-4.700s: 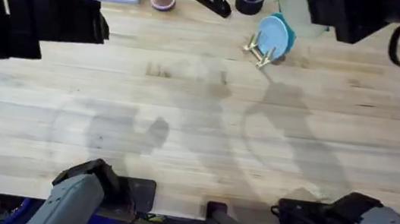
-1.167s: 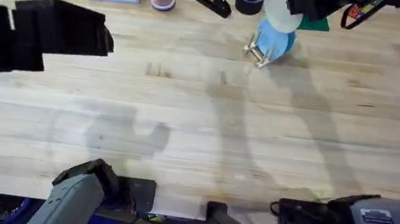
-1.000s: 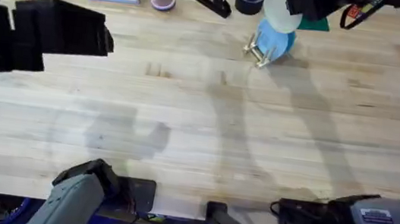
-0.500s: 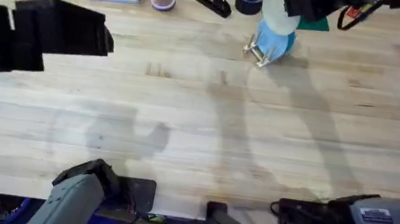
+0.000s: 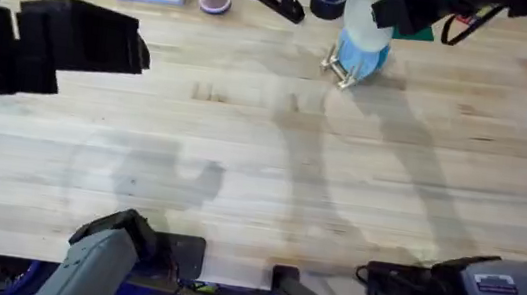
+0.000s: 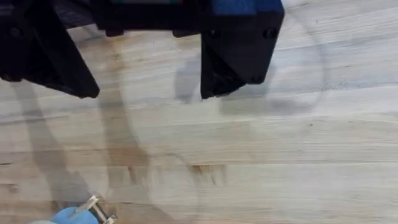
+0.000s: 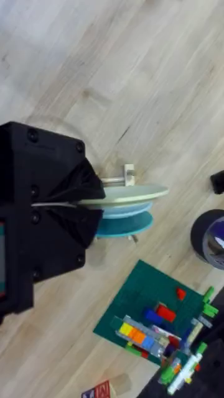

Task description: Pick up the plates from the table one by one and place each into a slot on the dish rack.

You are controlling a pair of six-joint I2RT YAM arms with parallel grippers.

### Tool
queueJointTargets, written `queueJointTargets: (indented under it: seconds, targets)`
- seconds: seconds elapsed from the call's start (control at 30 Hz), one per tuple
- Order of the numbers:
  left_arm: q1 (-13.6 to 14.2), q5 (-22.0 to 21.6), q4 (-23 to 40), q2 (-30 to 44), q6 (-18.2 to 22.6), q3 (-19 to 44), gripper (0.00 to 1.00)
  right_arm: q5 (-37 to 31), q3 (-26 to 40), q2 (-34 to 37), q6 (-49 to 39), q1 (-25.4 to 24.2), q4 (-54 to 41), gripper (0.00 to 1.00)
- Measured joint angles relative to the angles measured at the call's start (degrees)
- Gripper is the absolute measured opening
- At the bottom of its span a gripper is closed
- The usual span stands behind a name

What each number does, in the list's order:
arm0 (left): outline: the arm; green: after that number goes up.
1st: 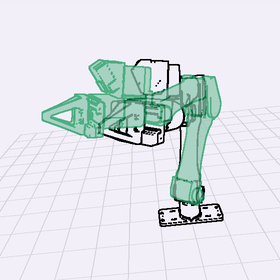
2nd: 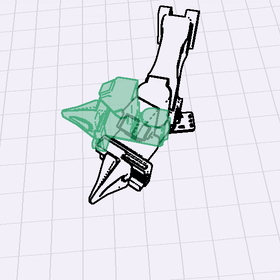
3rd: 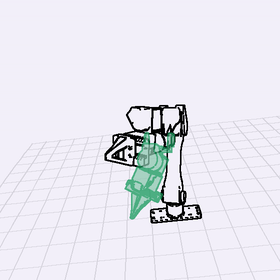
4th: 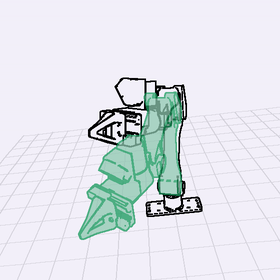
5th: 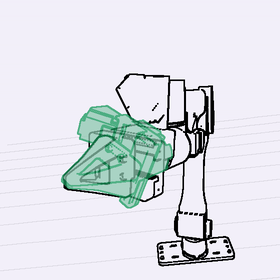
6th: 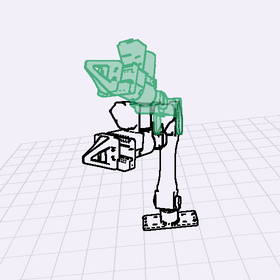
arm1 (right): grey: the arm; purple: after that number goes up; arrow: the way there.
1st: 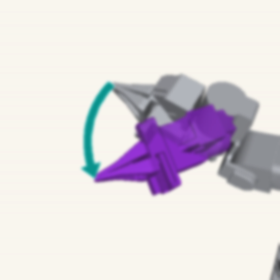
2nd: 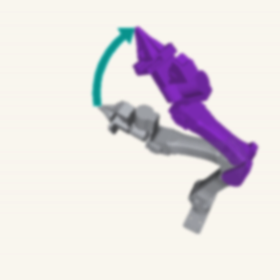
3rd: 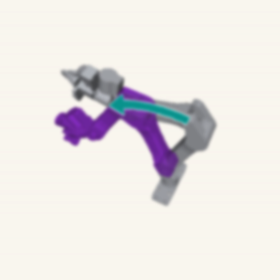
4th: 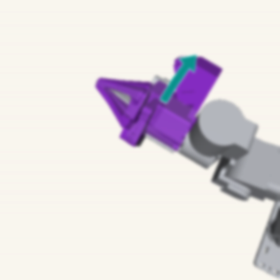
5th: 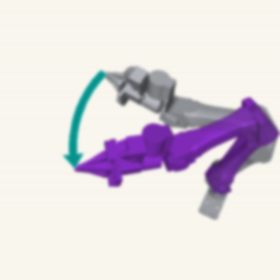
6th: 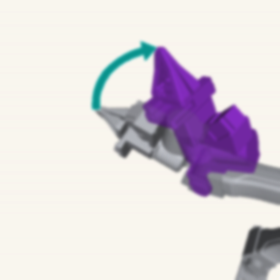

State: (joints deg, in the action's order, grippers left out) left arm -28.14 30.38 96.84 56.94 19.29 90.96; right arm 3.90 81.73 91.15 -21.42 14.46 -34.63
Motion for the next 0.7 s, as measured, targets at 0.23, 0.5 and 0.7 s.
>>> queueJointTargets:
  seconds: [0.23, 0.5, 0.7]
  targets:
    - [0.00, 0.01, 0.00, 0.00, 0.00, 0.00, 0.995, 0.01, -1.83, -0.02, 0.01, 0.00, 1.55, 0.027]
    - [0.00, -0.01, 0.00, 0.01, 0.00, 0.00, 0.996, 1.36, -2.61, 0.07, 0.03, 0.00, 2.95, 0.027]
    - [0.00, 0.01, 0.00, -0.01, 0.00, 0.00, 0.995, 3.32, -2.61, 2.00, 0.64, 0.15, 3.10, 0.027]
